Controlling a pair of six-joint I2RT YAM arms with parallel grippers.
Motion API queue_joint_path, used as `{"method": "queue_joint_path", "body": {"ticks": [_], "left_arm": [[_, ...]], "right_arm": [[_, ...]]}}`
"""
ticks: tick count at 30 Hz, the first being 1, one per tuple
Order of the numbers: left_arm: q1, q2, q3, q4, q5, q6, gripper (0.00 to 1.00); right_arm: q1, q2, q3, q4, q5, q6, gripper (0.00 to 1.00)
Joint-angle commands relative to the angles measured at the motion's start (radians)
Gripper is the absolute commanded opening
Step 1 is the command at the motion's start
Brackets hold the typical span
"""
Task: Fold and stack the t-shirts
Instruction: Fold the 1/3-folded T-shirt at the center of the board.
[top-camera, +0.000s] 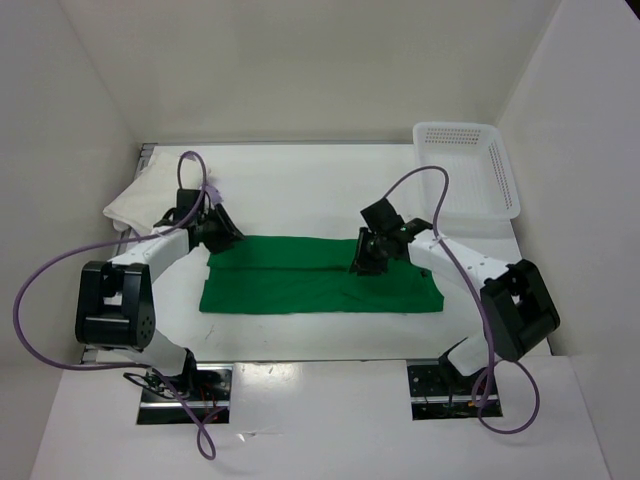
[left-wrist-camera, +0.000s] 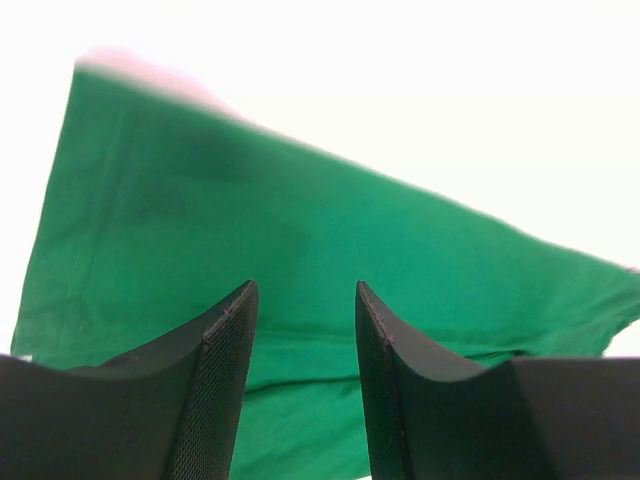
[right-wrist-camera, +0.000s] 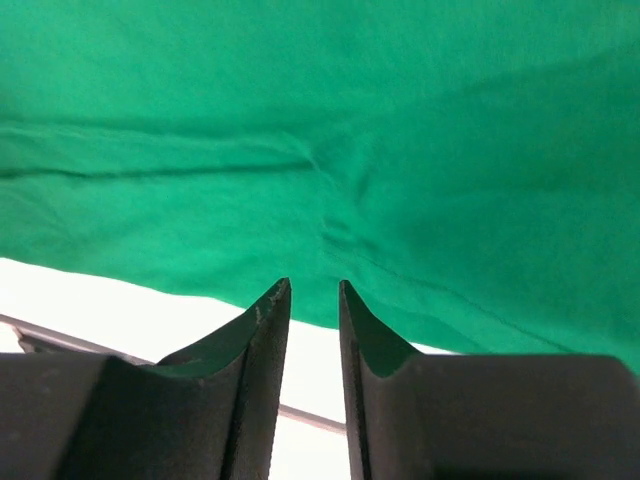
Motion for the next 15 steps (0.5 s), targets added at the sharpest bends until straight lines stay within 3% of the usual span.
{"method": "queue_joint_path", "body": {"ticks": [1,6,11,15], "left_arm": [[-0.004,-0.036,0.064,0.008,-0.017,0.029,0.51],[-0.004,-0.013,0.029,0.008,0.015,0.029,0.51],[-0.004,0.005,-0.052,0.028,0.006,0.009,0.51],[0.070,0.033,-0.066,0.028,0.030,-0.002,0.51]], "right_arm": [[0.001,0.003,0.057,0.023,0.046,-0.010,0.31],[0.001,0.040,-0.045,0.137,0.011,0.045,0.17],[0.001,0.008,-0.104,0.124,0.060,0.046,0.17],[0.001,-0.039,-0.101,0.055,0.135,0.023,0.21]]}}
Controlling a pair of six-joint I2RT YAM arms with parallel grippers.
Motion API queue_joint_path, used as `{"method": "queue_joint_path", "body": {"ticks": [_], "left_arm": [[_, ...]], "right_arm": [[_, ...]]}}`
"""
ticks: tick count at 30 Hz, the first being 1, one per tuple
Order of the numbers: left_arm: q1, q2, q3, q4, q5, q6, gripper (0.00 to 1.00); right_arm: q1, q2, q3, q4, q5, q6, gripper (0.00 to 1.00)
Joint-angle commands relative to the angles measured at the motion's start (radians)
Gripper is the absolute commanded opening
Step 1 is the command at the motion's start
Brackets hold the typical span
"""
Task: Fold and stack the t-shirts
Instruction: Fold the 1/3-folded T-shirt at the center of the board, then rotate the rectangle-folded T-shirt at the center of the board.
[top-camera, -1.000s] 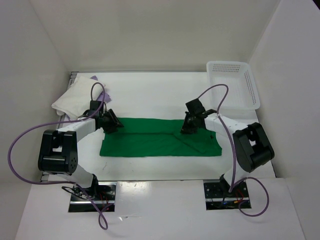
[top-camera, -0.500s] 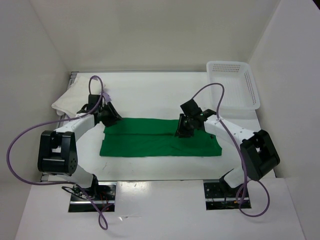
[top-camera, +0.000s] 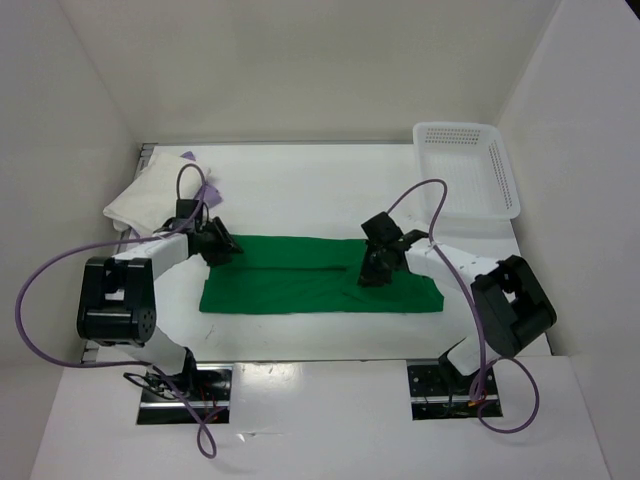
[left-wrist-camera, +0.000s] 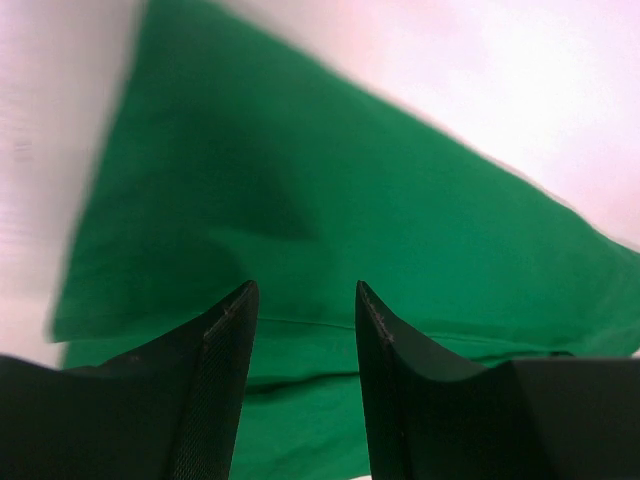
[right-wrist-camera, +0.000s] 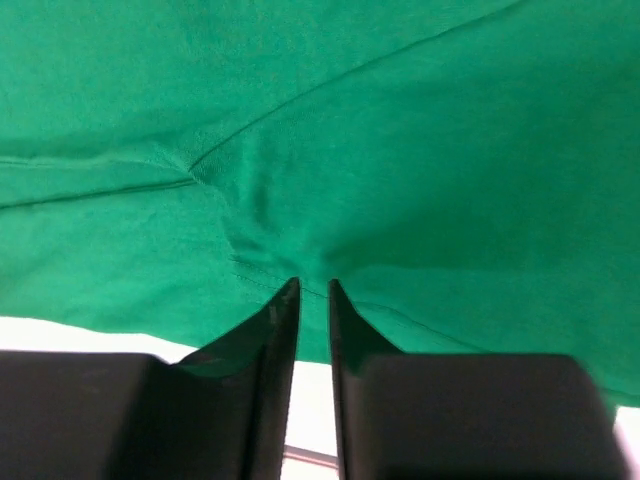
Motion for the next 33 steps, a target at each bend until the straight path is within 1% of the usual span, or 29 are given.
{"method": "queue_joint_path", "body": {"ticks": [1,3,4,5,7,8,10,11,13,15,17,19,21,23,24,25,26,27,28,29,30,31,32,33], "left_arm": [[0.052,0.012,0.002,-0.010,-0.005,0.012,0.51],[0.062,0.000,0.030,-0.033,-0.019,0.032,0.51],[0.062,-0.018,0.064,-0.047,-0.019,0.032,0.51],[0.062,-0.035,0.064,-0.047,-0.019,0.032,0.51],[0.062,-0.095,0.064,-0.036,-0.008,0.023,0.51],[0.037,-0.106,0.073,-0.027,-0.008,0.023,0.51],[0.005,-0.097,0.073,-0.006,0.001,0.000,0.51],[-0.015,-0.083,0.055,0.016,0.031,-0.020,0.49],[-0.069,-0.025,0.018,0.077,0.061,-0.089,0.45],[-0.107,0.024,0.009,0.094,0.061,-0.100,0.42],[-0.107,0.047,-0.002,0.094,0.052,-0.091,0.39],[-0.083,0.060,-0.017,0.075,0.039,-0.079,0.38],[-0.048,0.060,-0.069,0.062,0.039,-0.079,0.36],[0.017,0.032,-0.094,0.013,0.018,-0.079,0.34],[0.043,-0.010,-0.106,-0.002,0.007,-0.079,0.33],[0.078,-0.037,-0.141,-0.013,0.030,-0.079,0.33],[0.162,-0.064,-0.160,-0.025,0.059,-0.079,0.33],[0.199,-0.127,-0.169,-0.039,0.082,-0.065,0.33],[0.221,-0.161,-0.169,-0.089,0.091,-0.050,0.33],[0.221,-0.191,-0.127,-0.119,0.079,-0.030,0.35],[0.221,-0.251,-0.106,-0.145,0.079,0.004,0.36],[0.221,-0.277,-0.087,-0.183,0.079,0.019,0.38],[0.221,-0.299,-0.065,-0.203,0.079,0.033,0.41],[0.221,-0.313,-0.030,-0.218,0.079,0.045,0.43]], "right_arm": [[0.001,-0.086,0.017,-0.021,0.109,-0.014,0.25],[-0.046,-0.113,0.026,-0.031,0.123,-0.043,0.26],[-0.068,-0.113,0.026,-0.031,0.132,-0.043,0.26],[-0.088,-0.113,0.035,-0.016,0.132,-0.055,0.25],[-0.115,-0.081,0.035,0.029,0.132,-0.065,0.20],[-0.115,-0.064,0.046,0.046,0.158,-0.065,0.12],[-0.126,0.000,0.058,0.078,0.170,-0.065,0.05],[-0.126,0.021,0.058,0.112,0.170,-0.065,0.01],[-0.126,0.069,0.077,0.141,0.192,-0.056,0.01],[-0.126,0.095,0.097,0.164,0.192,-0.046,0.01],[-0.126,0.137,0.097,0.185,0.183,-0.037,0.01],[-0.126,0.176,0.106,0.206,0.153,-0.037,0.00],[-0.126,0.242,0.129,0.231,0.143,-0.037,0.00],[-0.117,0.304,0.159,0.248,0.121,-0.037,0.00],[-0.117,0.328,0.179,0.248,0.121,-0.037,0.00],[-0.106,0.354,0.202,0.258,0.109,-0.037,0.00],[-0.106,0.383,0.265,0.258,0.091,-0.037,0.00],[-0.097,0.447,0.308,0.258,0.080,-0.037,0.00],[-0.097,0.486,0.360,0.241,0.080,-0.046,0.00],[-0.085,0.524,0.478,0.241,0.069,-0.046,0.00],[-0.076,0.610,0.549,0.226,0.060,-0.046,0.00],[-0.063,0.661,0.628,0.212,0.060,-0.055,0.00],[-0.063,0.716,0.816,0.163,0.049,-0.055,0.00],[-0.054,0.771,0.921,0.129,0.037,-0.055,0.00]]}}
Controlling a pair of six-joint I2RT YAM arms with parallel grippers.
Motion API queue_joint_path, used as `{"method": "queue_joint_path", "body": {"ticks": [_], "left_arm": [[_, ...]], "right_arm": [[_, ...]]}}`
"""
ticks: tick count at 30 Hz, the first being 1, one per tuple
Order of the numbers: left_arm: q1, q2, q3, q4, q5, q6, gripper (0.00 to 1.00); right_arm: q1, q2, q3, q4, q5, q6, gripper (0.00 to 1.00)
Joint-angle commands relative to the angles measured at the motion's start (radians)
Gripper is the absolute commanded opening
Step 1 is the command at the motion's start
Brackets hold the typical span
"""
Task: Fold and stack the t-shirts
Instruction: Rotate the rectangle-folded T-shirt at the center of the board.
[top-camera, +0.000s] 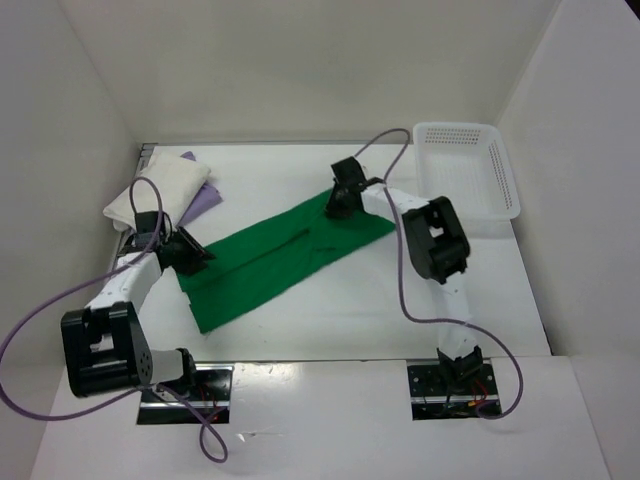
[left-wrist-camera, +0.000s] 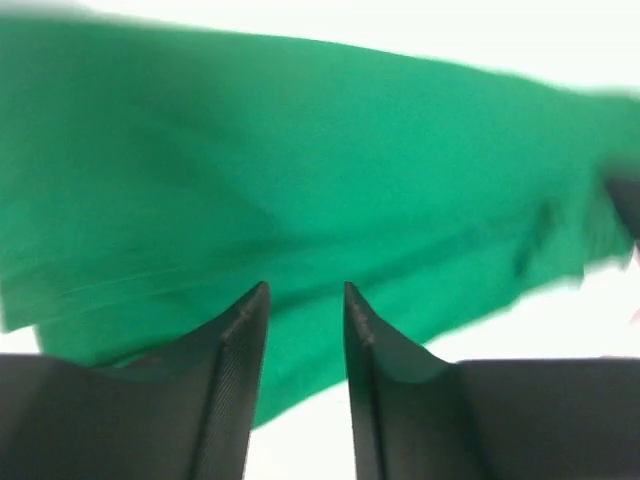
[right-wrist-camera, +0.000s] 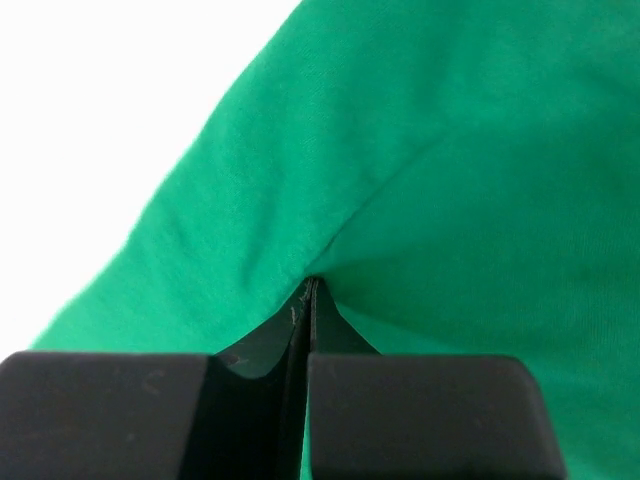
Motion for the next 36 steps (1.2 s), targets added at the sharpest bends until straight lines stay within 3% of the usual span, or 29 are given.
{"method": "queue_joint_path", "body": {"ticks": [1,2,6,7,8,9,10,11,13,15,16,17,18,20,21,23,25,26,29,36], "left_arm": [[-0.011,-0.080,0.103,-0.104,0.039,0.097,0.45],[-0.011,-0.080,0.113,-0.118,0.049,0.107,0.46],[-0.011,-0.090,0.104,-0.127,0.076,0.121,0.49],[-0.011,-0.101,0.104,-0.127,0.087,0.121,0.51],[-0.011,-0.101,0.104,-0.127,0.087,0.121,0.53],[-0.011,-0.101,0.123,-0.127,0.096,0.121,0.53],[-0.011,-0.101,0.136,-0.127,0.096,0.121,0.53],[-0.011,-0.080,0.152,-0.127,0.096,0.130,0.53],[-0.011,-0.065,0.196,-0.099,0.131,0.131,0.54],[-0.022,-0.042,0.224,-0.086,0.132,0.121,0.49],[-0.031,-0.042,0.236,-0.072,0.132,0.121,0.42],[-0.048,-0.031,0.258,-0.072,0.132,0.121,0.39],[-0.048,-0.019,0.268,-0.072,0.132,0.121,0.36],[-0.060,-0.019,0.269,-0.062,0.132,0.121,0.29],[-0.072,-0.019,0.269,-0.062,0.132,0.121,0.28],[-0.072,-0.019,0.269,-0.052,0.132,0.121,0.28],[-0.072,-0.019,0.258,-0.052,0.121,0.132,0.28],[-0.072,0.003,0.258,-0.065,0.121,0.132,0.29],[-0.072,0.003,0.258,-0.075,0.112,0.141,0.32],[-0.072,0.012,0.289,-0.122,0.058,0.164,0.32]], "right_arm": [[0.033,0.242,0.338,-0.077,-0.025,-0.015,0.00],[0.042,0.295,0.549,-0.142,-0.035,-0.015,0.00],[0.042,0.506,1.076,-0.343,-0.051,-0.033,0.01],[0.042,0.546,1.194,-0.405,-0.061,-0.047,0.07],[0.053,0.618,1.438,-0.471,-0.061,-0.070,0.13],[0.053,0.649,1.558,-0.600,-0.061,-0.079,0.20],[0.053,0.640,1.571,-0.602,-0.093,-0.089,0.31],[0.053,0.528,1.440,-0.615,-0.093,-0.098,0.34],[0.105,0.426,1.337,-0.635,-0.006,-0.167,0.36],[0.174,0.235,1.104,-0.619,0.068,-0.214,0.31],[0.189,0.138,0.967,-0.485,0.089,-0.214,0.28],[0.189,0.022,0.596,-0.367,0.065,-0.214,0.26],[0.189,-0.223,0.413,-0.250,0.021,-0.181,0.26],[0.142,-0.420,0.030,-0.070,-0.071,-0.061,0.26],[0.142,-0.591,-0.071,-0.039,-0.085,-0.037,0.27],[0.204,-0.717,-0.322,0.063,-0.119,0.043,0.35],[0.284,-0.762,-0.417,0.104,-0.151,0.107,0.45],[0.382,-0.744,-0.470,0.124,-0.132,0.161,0.45],[0.519,-0.633,-0.498,0.223,-0.072,0.244,0.47],[0.659,-0.396,-0.483,0.414,0.007,0.322,0.50]]}}
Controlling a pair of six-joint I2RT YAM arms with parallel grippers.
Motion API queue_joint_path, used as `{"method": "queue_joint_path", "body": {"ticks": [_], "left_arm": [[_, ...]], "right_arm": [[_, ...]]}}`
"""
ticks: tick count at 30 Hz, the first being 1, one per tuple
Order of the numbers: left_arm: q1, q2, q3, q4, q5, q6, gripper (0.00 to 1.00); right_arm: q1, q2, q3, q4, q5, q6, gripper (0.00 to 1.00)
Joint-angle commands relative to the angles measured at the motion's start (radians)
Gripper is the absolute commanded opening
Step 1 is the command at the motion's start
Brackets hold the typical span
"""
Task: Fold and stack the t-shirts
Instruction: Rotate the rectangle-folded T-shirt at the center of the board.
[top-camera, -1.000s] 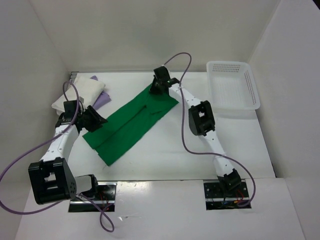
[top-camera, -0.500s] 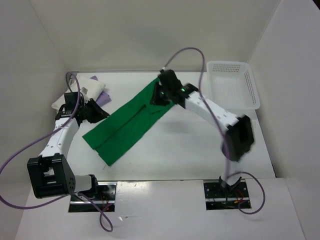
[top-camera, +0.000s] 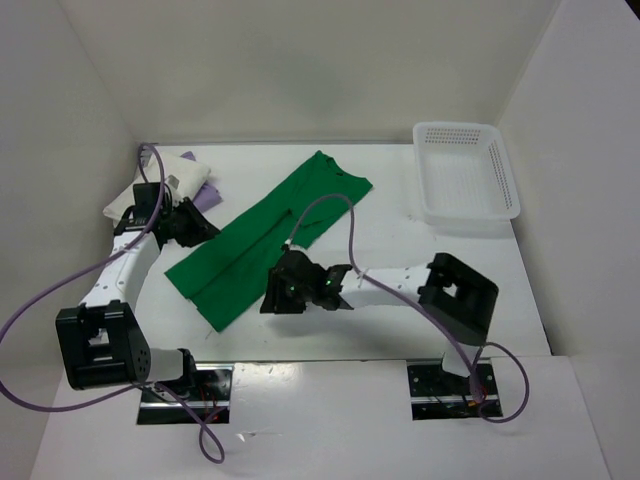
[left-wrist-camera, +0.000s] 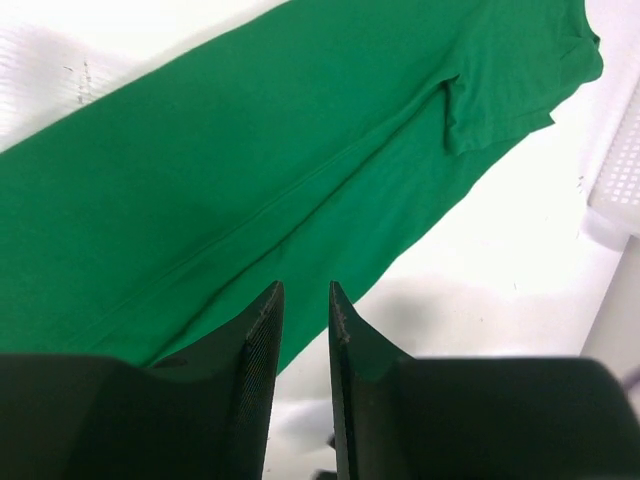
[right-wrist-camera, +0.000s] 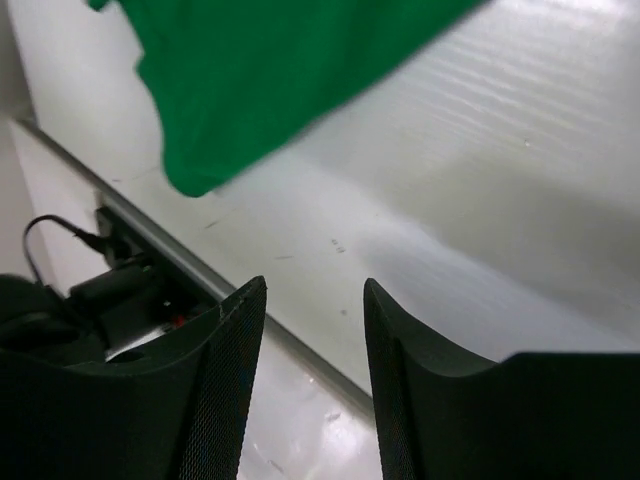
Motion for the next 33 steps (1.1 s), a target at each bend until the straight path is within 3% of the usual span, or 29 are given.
{"method": "queue_joint_path", "body": {"ticks": [1,12,18,22,23,25,28,33], "left_arm": [[0.000,0.004,0.031,-0.016,-0.029,0.032,0.32],[0.000,-0.069,-0.032,-0.036,-0.051,0.032,0.35],[0.000,-0.069,-0.032,-0.045,-0.051,0.032,0.35],[0.000,-0.059,-0.032,-0.045,-0.016,0.051,0.35],[0.000,-0.059,-0.032,-0.045,-0.016,0.061,0.35],[-0.009,-0.050,-0.032,-0.045,-0.006,0.071,0.35],[-0.036,-0.037,-0.032,-0.045,-0.006,0.071,0.36],[-0.150,0.070,0.017,0.010,-0.016,0.062,0.38]], "right_arm": [[0.034,0.034,0.010,0.204,0.066,0.084,0.50],[0.052,0.298,0.095,0.301,0.065,0.248,0.52],[0.052,0.390,0.134,0.310,0.074,0.294,0.36],[0.029,0.410,0.142,0.265,0.074,0.285,0.15],[0.014,0.390,0.123,0.265,0.085,0.273,0.06],[-0.029,0.337,0.061,0.227,0.085,0.245,0.01],[-0.098,0.204,-0.077,0.218,0.074,0.172,0.01],[-0.156,-0.007,-0.211,0.035,0.052,0.030,0.01]]}}
